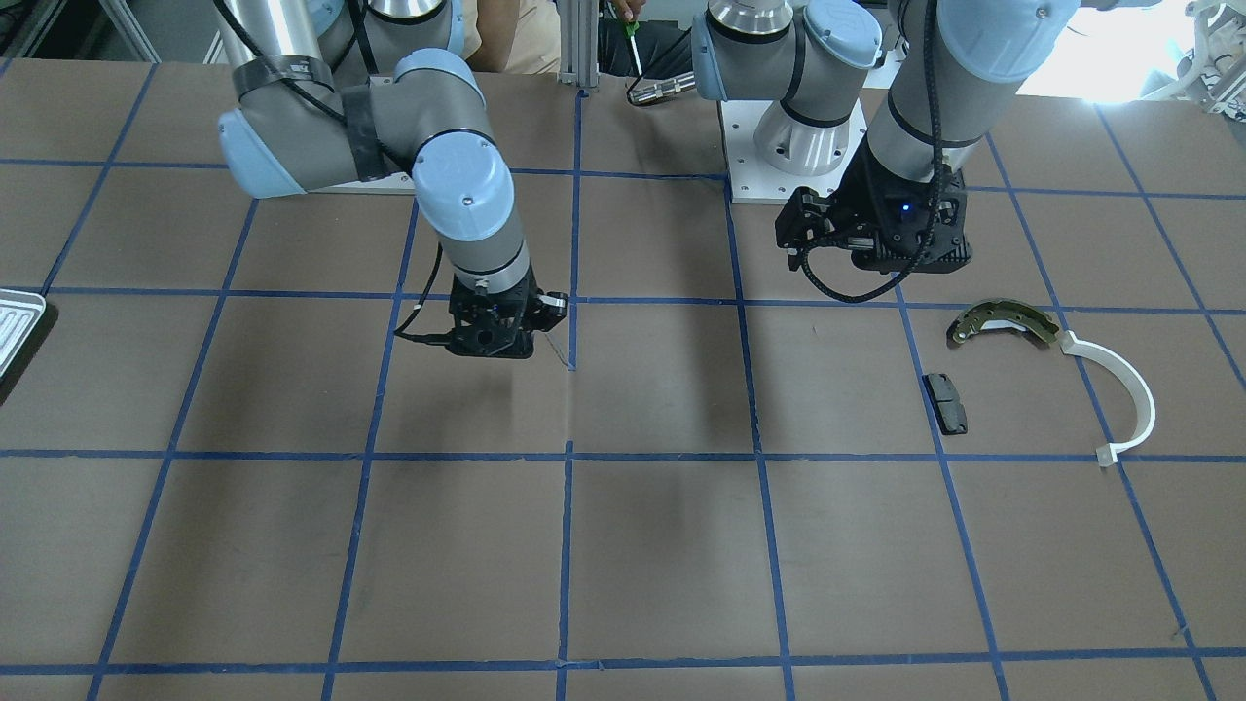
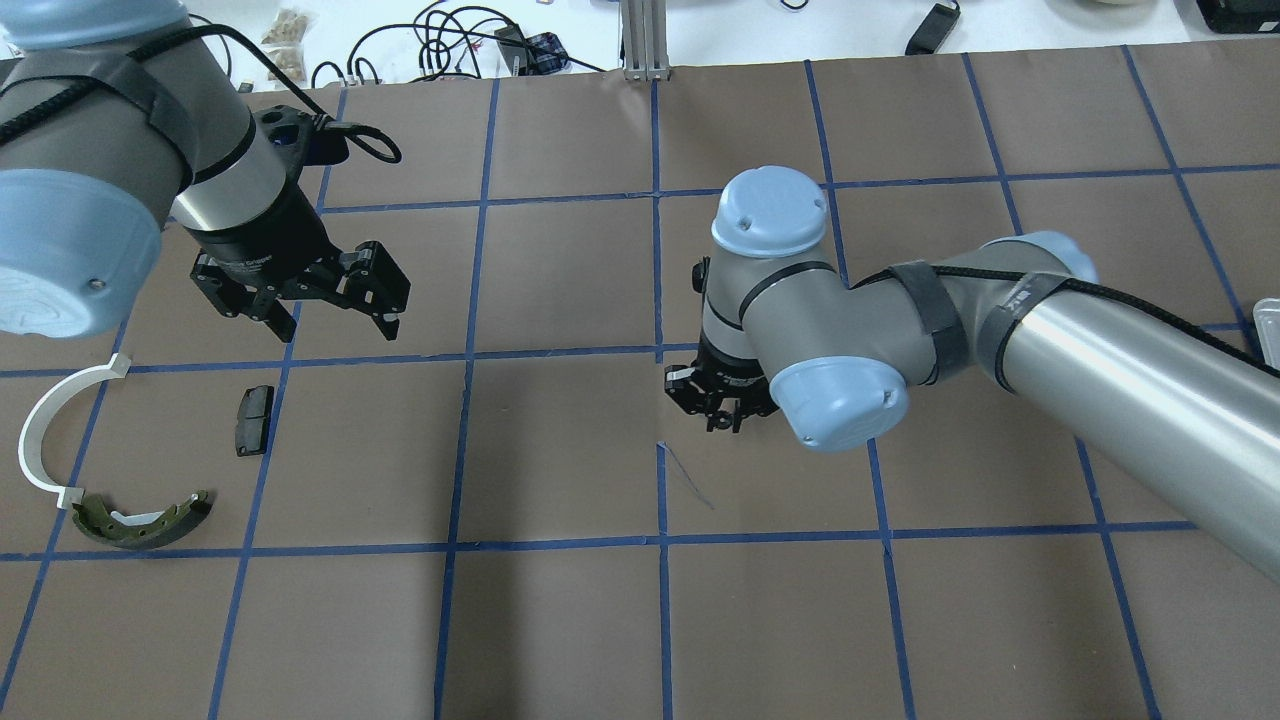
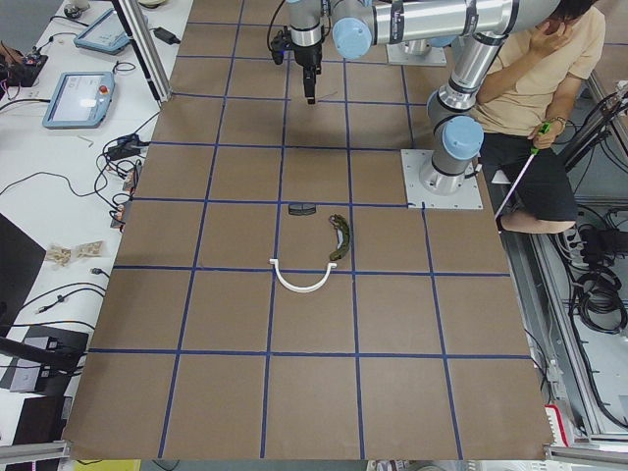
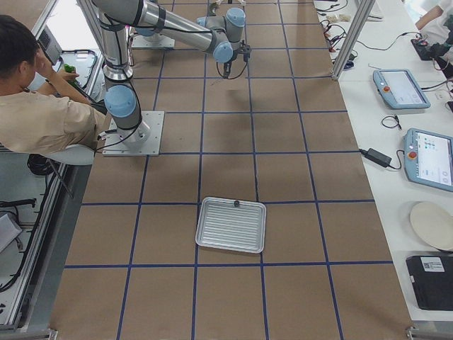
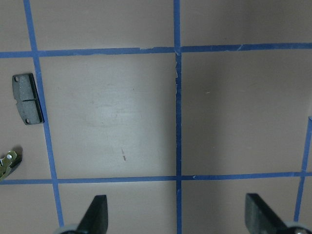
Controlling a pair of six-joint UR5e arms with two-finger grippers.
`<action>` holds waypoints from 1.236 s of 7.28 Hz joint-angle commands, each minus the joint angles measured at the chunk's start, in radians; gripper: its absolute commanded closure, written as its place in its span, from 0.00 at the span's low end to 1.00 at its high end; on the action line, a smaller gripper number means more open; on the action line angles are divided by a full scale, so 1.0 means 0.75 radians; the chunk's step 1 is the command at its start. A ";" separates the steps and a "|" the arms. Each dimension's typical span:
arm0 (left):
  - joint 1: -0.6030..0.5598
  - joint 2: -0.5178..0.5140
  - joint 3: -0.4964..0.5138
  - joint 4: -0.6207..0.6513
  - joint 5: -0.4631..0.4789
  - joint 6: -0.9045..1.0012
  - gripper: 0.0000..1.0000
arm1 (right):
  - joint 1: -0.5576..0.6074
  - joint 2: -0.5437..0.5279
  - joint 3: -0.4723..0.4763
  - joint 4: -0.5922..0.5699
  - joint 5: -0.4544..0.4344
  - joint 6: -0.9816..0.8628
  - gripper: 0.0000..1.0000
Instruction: Place bearing gear from tray to pile
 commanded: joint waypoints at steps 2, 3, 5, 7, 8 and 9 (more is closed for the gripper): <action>0.002 0.003 0.003 0.012 -0.001 -0.014 0.00 | 0.162 0.133 0.004 -0.264 0.027 0.445 0.70; 0.002 -0.005 0.001 0.018 0.001 -0.012 0.00 | 0.160 0.138 0.004 -0.275 0.025 0.441 0.19; 0.002 -0.017 -0.001 0.018 0.001 -0.021 0.00 | 0.099 0.111 -0.025 -0.253 -0.026 0.185 0.00; -0.051 -0.041 -0.003 0.024 -0.023 -0.181 0.00 | -0.091 -0.009 -0.027 -0.121 -0.190 -0.262 0.00; -0.126 -0.062 -0.017 0.026 -0.024 -0.200 0.00 | -0.256 -0.062 -0.025 -0.065 -0.190 -0.522 0.00; -0.196 -0.102 -0.043 0.107 -0.028 -0.225 0.00 | -0.403 -0.101 -0.025 -0.014 -0.192 -0.850 0.00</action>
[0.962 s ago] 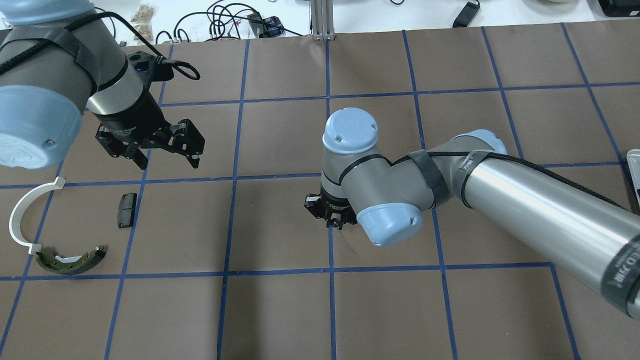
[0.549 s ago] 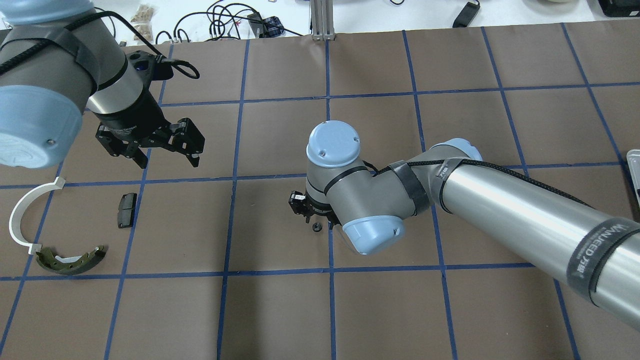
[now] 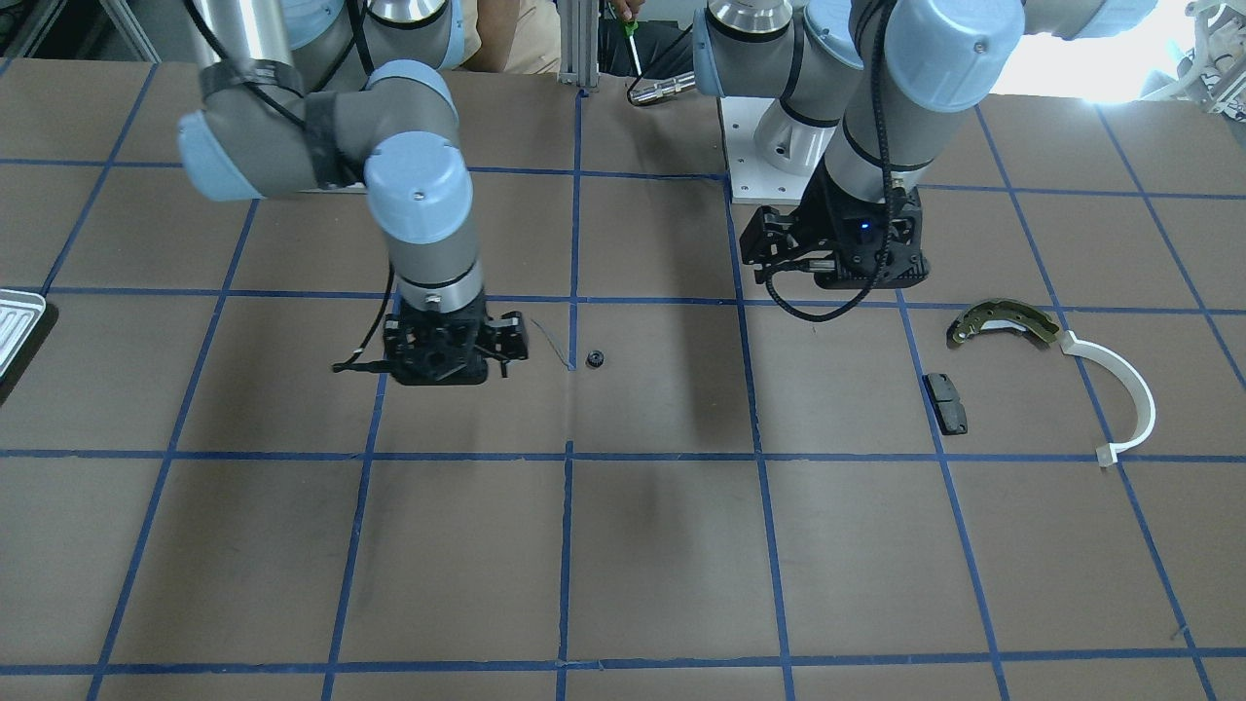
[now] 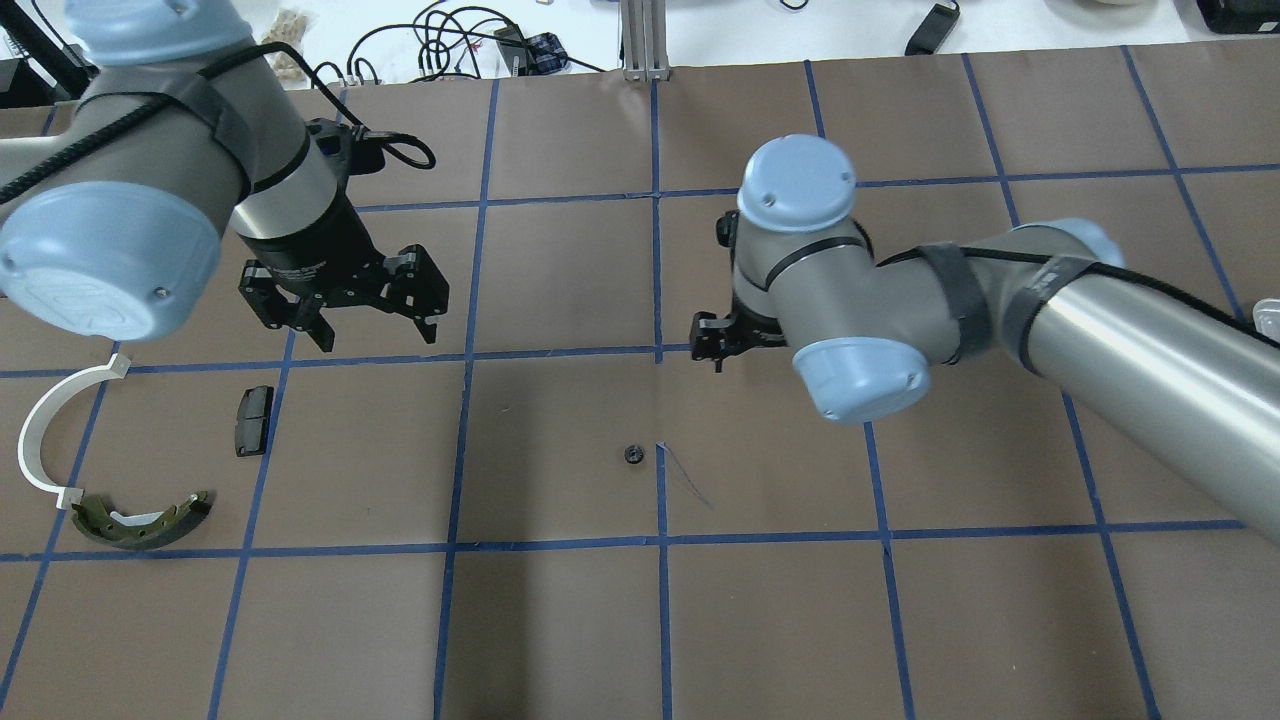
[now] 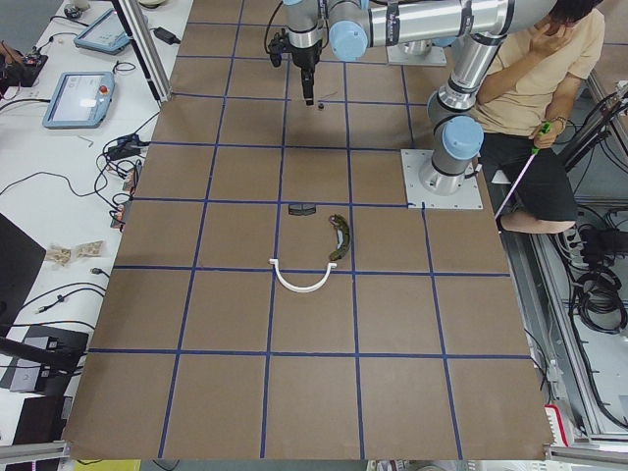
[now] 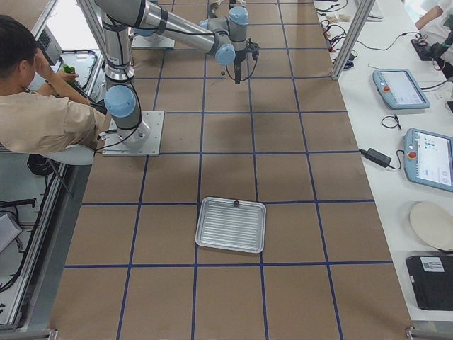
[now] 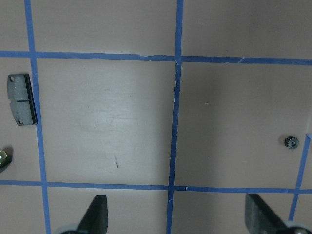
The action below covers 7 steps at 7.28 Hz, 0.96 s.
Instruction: Place bearing gear from tray to pile
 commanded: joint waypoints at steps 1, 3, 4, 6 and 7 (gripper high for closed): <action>-0.171 -0.077 -0.079 0.171 -0.008 -0.058 0.00 | -0.332 -0.090 0.000 0.101 -0.015 -0.683 0.00; -0.327 -0.172 -0.205 0.481 -0.010 -0.068 0.00 | -0.649 -0.095 0.000 0.083 -0.034 -1.278 0.00; -0.376 -0.214 -0.267 0.604 -0.010 -0.071 0.00 | -0.811 -0.095 0.000 0.083 -0.033 -1.552 0.00; -0.438 -0.279 -0.282 0.677 -0.010 -0.069 0.00 | -1.093 -0.078 0.002 0.030 -0.015 -2.001 0.00; -0.446 -0.320 -0.286 0.720 -0.010 -0.069 0.00 | -1.200 -0.074 0.000 0.009 0.009 -2.179 0.00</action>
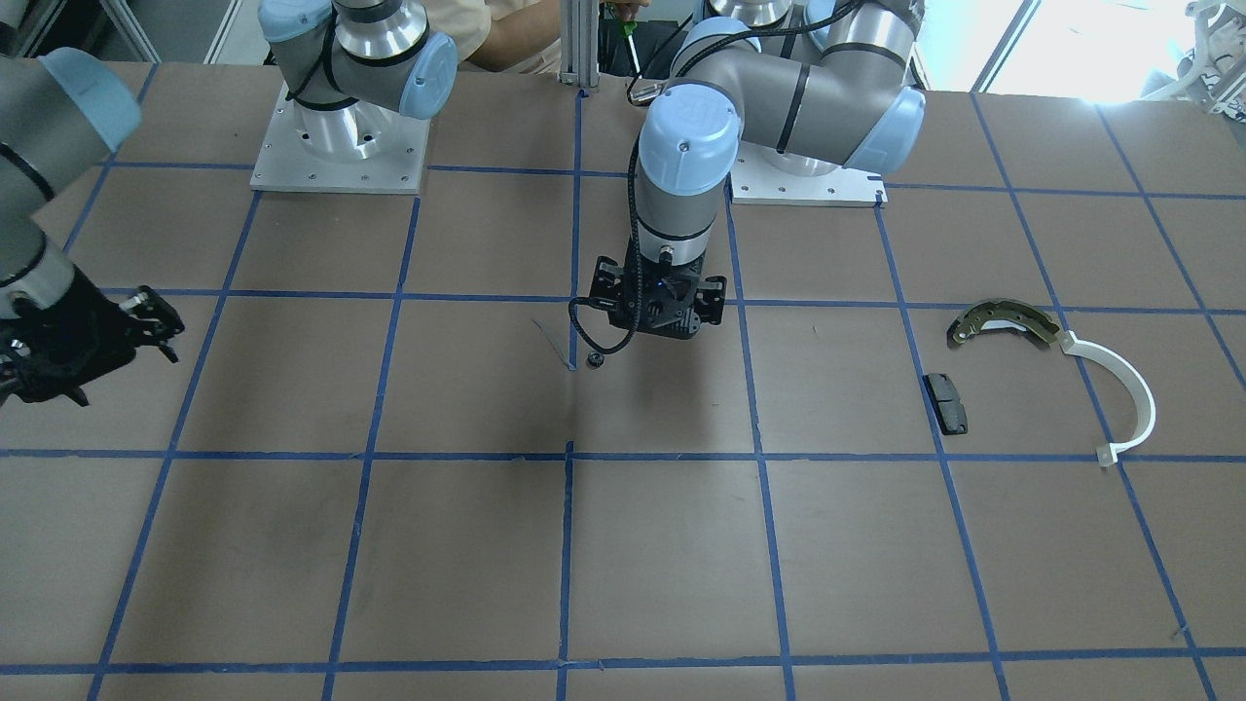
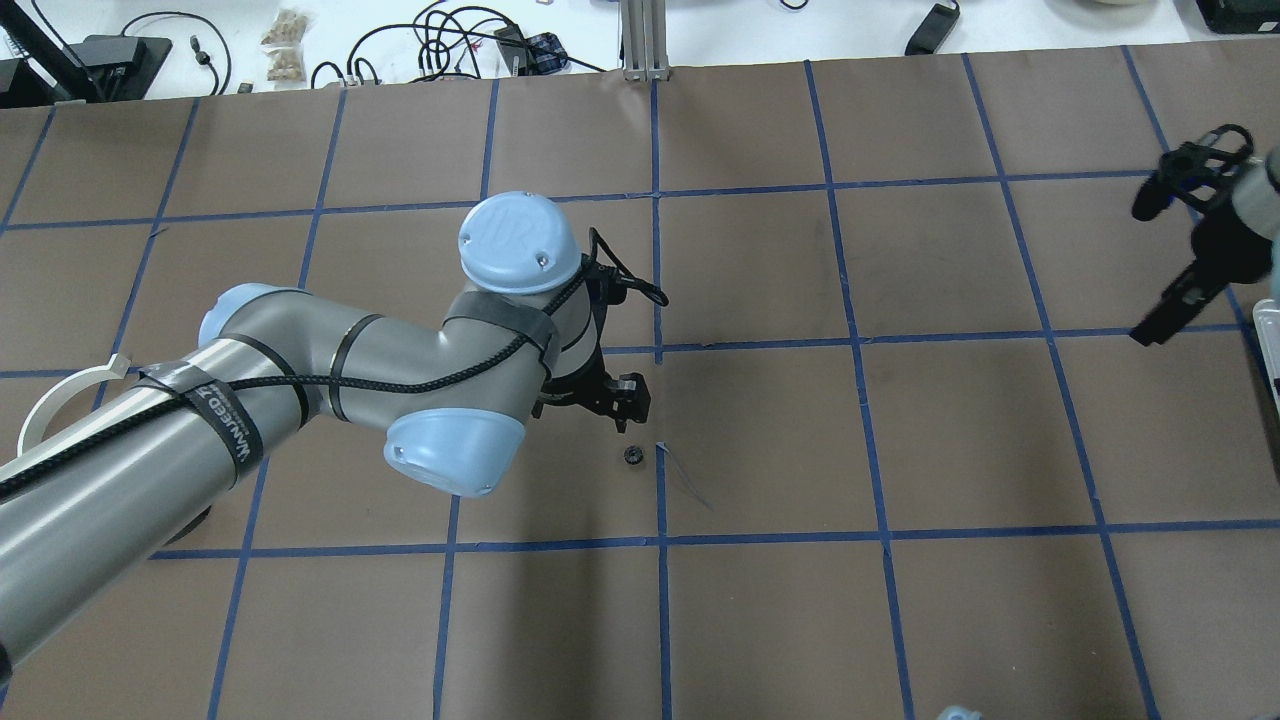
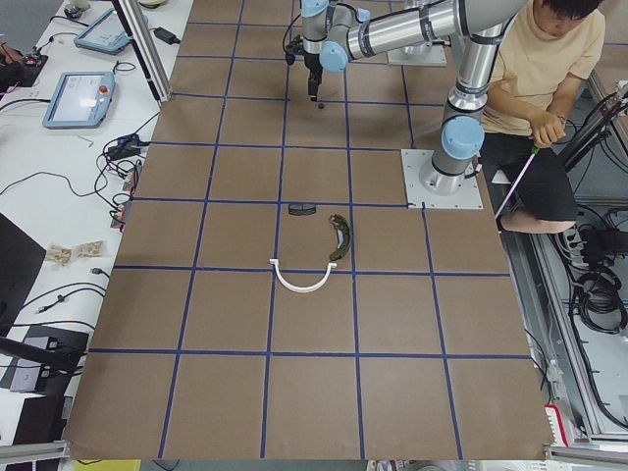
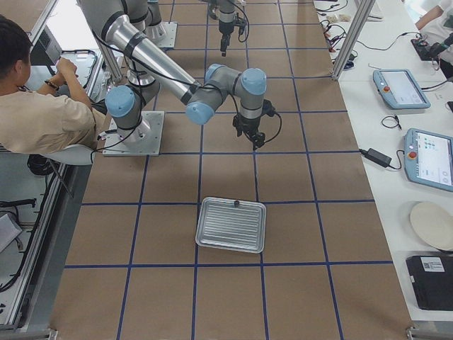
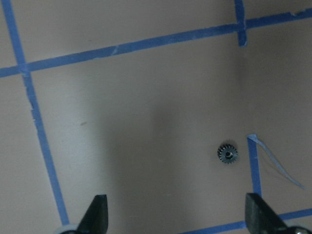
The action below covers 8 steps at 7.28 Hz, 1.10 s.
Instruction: Place bearing gear from tray to pile
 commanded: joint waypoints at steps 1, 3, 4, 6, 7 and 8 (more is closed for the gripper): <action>-0.034 -0.092 -0.011 0.070 0.000 0.005 0.00 | -0.246 0.042 -0.001 -0.044 0.025 -0.457 0.00; -0.059 -0.150 -0.011 0.117 0.000 0.001 0.00 | -0.325 0.201 -0.005 -0.259 0.019 -0.780 0.00; -0.069 -0.181 -0.009 0.129 0.000 0.001 0.00 | -0.335 0.264 -0.011 -0.335 0.017 -0.887 0.00; -0.079 -0.209 -0.009 0.140 0.002 0.001 0.03 | -0.335 0.298 -0.021 -0.424 0.027 -1.068 0.00; -0.079 -0.220 -0.009 0.140 0.000 0.001 0.06 | -0.337 0.312 -0.015 -0.424 0.021 -1.088 0.00; -0.081 -0.226 -0.009 0.140 0.000 0.003 0.16 | -0.376 0.355 -0.017 -0.424 0.025 -1.091 0.00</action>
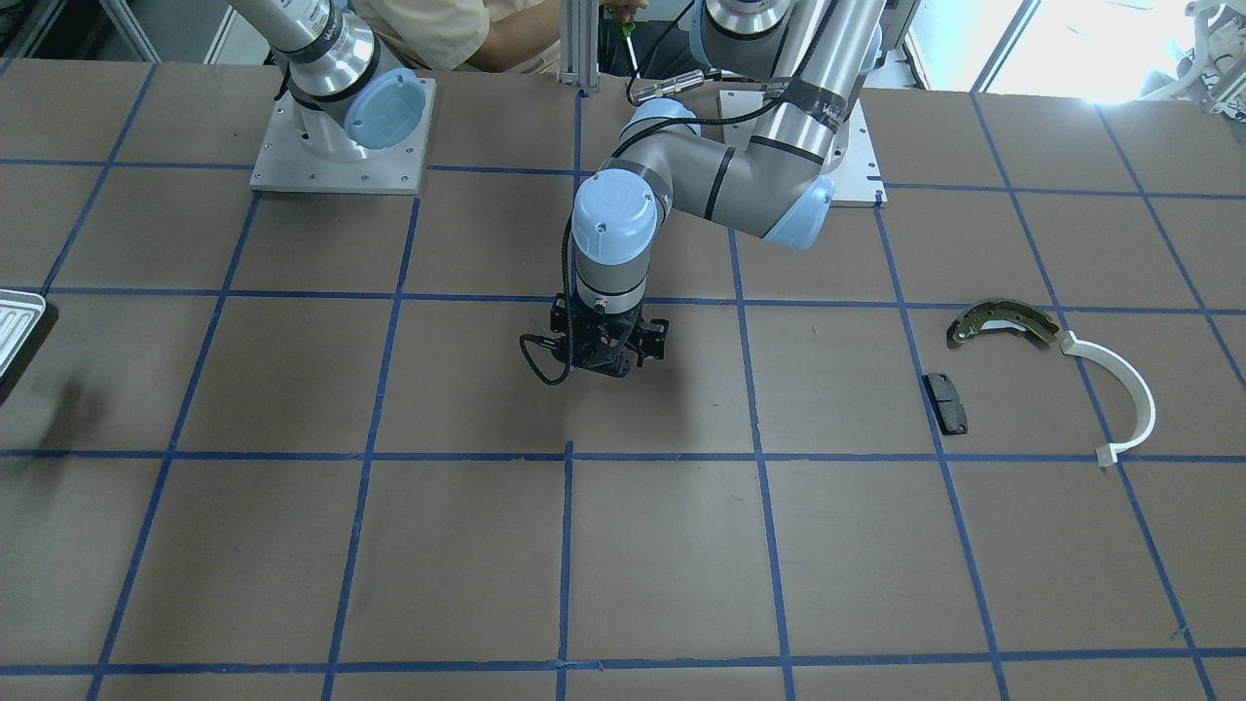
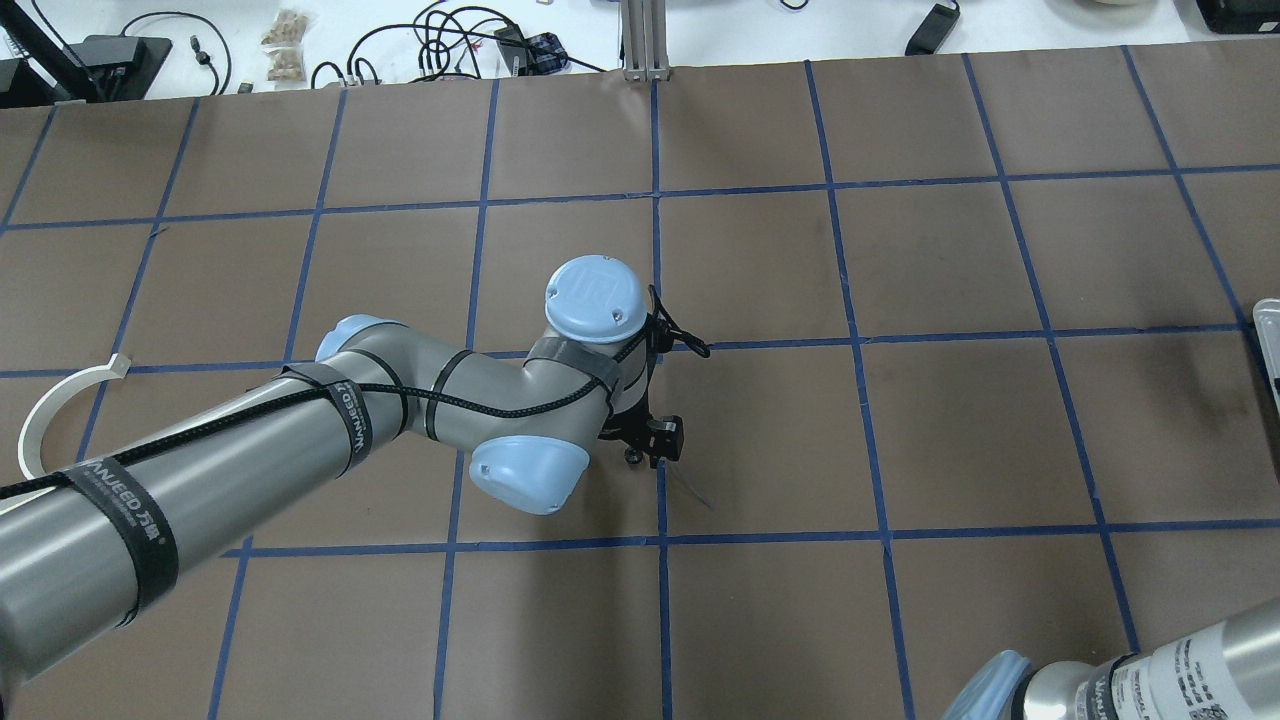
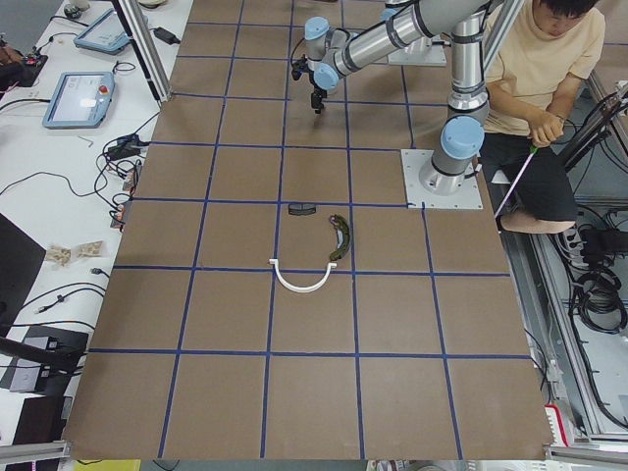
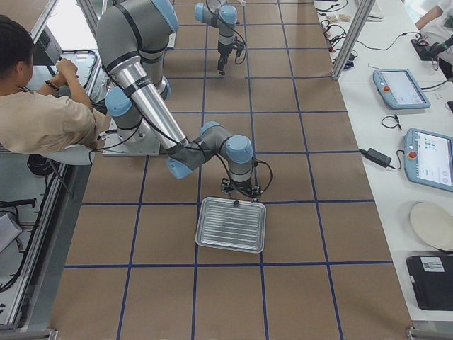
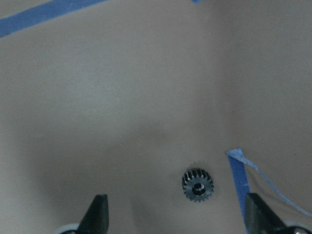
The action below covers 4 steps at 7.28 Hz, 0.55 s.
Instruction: Place bearing gear from tray to pile
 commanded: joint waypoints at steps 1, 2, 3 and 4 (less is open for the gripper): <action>-0.006 -0.011 0.002 0.001 0.003 0.006 0.17 | -0.037 0.062 -0.004 -0.012 0.000 -0.016 0.00; -0.009 -0.011 0.000 0.001 0.001 0.016 0.19 | -0.038 0.062 -0.004 -0.012 -0.006 -0.012 0.00; -0.009 -0.013 0.002 0.001 -0.001 0.020 0.41 | -0.038 0.062 0.002 -0.010 -0.006 -0.010 0.00; -0.007 -0.025 0.002 0.001 -0.003 0.018 0.60 | -0.038 0.062 0.008 -0.006 -0.004 -0.010 0.00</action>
